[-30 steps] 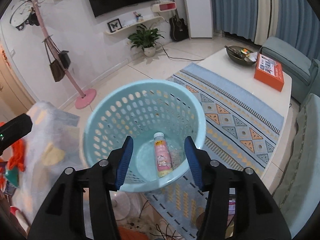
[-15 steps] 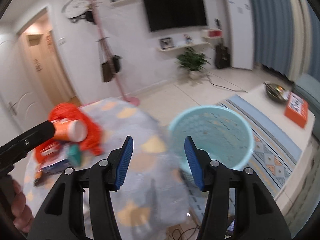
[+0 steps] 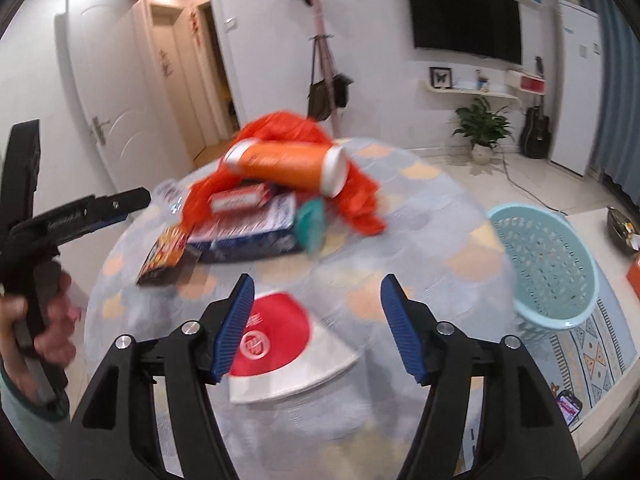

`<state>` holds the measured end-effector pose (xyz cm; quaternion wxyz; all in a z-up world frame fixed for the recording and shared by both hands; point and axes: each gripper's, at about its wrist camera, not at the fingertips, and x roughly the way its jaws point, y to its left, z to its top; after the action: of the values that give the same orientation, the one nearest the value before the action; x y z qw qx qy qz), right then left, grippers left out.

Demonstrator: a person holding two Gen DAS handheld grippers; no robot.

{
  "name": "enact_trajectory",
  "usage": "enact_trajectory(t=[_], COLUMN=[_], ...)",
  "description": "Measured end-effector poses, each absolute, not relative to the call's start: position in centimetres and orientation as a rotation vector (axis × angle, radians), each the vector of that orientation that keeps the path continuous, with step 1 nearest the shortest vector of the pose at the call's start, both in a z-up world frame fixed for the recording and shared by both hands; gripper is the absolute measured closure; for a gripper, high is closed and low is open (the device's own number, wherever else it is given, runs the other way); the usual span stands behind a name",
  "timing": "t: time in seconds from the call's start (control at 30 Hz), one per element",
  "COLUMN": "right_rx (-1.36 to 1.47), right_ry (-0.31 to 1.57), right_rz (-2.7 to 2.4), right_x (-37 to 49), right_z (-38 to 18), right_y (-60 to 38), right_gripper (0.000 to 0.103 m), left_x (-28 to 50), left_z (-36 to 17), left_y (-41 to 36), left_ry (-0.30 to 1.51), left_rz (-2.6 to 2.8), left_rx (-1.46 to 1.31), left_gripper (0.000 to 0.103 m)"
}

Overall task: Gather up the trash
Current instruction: 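Return both grippers to the table toward the red-and-white cup and snack bag, then grasp the orange snack bag with left gripper while right gripper grasps the red-and-white cup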

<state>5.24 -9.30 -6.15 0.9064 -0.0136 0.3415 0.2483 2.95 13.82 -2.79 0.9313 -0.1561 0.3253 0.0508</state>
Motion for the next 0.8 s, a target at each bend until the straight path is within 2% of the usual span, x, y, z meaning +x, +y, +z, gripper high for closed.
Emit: enact_trajectory(t=[0.1,0.27,0.4,0.63,0.73,0.8], right_rx=[-0.033,-0.039,-0.041,-0.025,-0.023,-0.023], right_ry=[0.718,0.749,0.759,0.787,0.792,0.794], right_rz=[0.526,0.522,0.520,0.516,0.513,0.517], right_x=[4.8,4.5,4.7,5.1,5.2,5.2], right_z=[-7.2,-8.6,-9.1,-9.9,-10.1,-10.1], right_y=[-8.4,-8.3,-8.2,-8.3,-8.4,-8.5], right_gripper=[0.031,0.030,0.030,0.030,0.030,0.030], left_x=[2.5,1.4,0.7,2.0,2.9,3.1], left_z=[-4.8,-6.8,-7.0,-8.5,-9.1,-9.0], left_y=[16.8,18.3,16.5,11.9,11.5,11.5], left_ry=[0.720,0.756,0.735,0.795,0.831,0.830], left_rz=[0.158,0.144,0.091,0.151,0.208,0.211], left_rx=[-0.337,-0.338,-0.271,-0.011,0.047,0.049], left_gripper=[0.032,0.031,0.017,0.016,0.028,0.043])
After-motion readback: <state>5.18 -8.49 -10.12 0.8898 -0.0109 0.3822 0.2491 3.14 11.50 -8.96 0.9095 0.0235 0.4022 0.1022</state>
